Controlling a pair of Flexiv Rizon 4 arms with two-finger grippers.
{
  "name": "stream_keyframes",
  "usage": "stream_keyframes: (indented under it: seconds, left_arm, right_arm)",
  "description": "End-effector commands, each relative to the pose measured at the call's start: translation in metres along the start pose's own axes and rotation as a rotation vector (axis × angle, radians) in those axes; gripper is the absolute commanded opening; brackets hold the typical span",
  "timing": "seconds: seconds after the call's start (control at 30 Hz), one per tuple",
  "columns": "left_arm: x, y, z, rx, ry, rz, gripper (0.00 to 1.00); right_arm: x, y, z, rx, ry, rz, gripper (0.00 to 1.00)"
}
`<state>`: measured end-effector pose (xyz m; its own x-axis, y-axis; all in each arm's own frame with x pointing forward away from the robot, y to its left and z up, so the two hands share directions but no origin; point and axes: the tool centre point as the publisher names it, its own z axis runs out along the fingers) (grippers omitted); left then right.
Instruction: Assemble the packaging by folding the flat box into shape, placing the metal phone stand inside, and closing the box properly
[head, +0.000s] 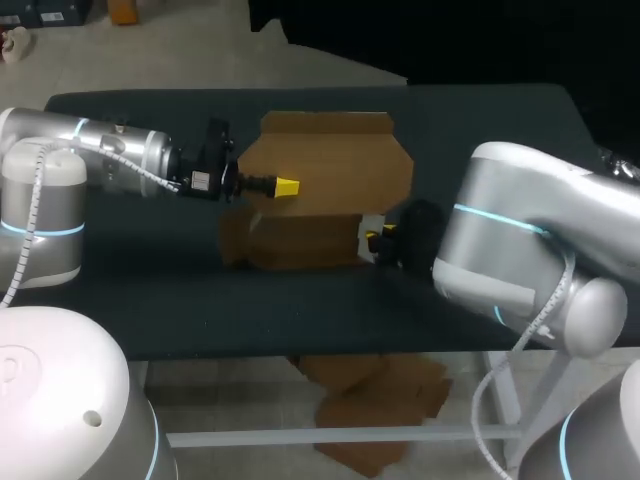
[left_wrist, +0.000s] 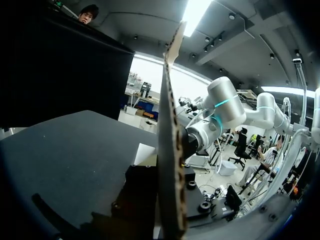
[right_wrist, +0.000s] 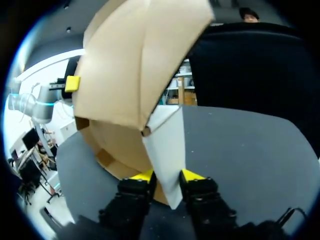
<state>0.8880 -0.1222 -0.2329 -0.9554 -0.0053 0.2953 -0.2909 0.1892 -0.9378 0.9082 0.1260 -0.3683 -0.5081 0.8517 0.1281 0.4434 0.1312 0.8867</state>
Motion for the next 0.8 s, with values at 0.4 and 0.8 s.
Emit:
stream_keyframes:
  seconds: [0.4, 0.8]
  left_arm:
    - [0.0001, 0.0021, 0.001, -0.002, 0.003, -0.001, 0.0]
    - [0.0001, 0.0021, 0.001, -0.002, 0.003, -0.001, 0.0]
  right_arm:
    - [0.0022, 0.0066, 0.0071, 0.089, -0.739, 0.015, 0.03]
    - [-0.0017, 0.0045, -0.0015, 0.113, -0.751, -0.018, 0.0]
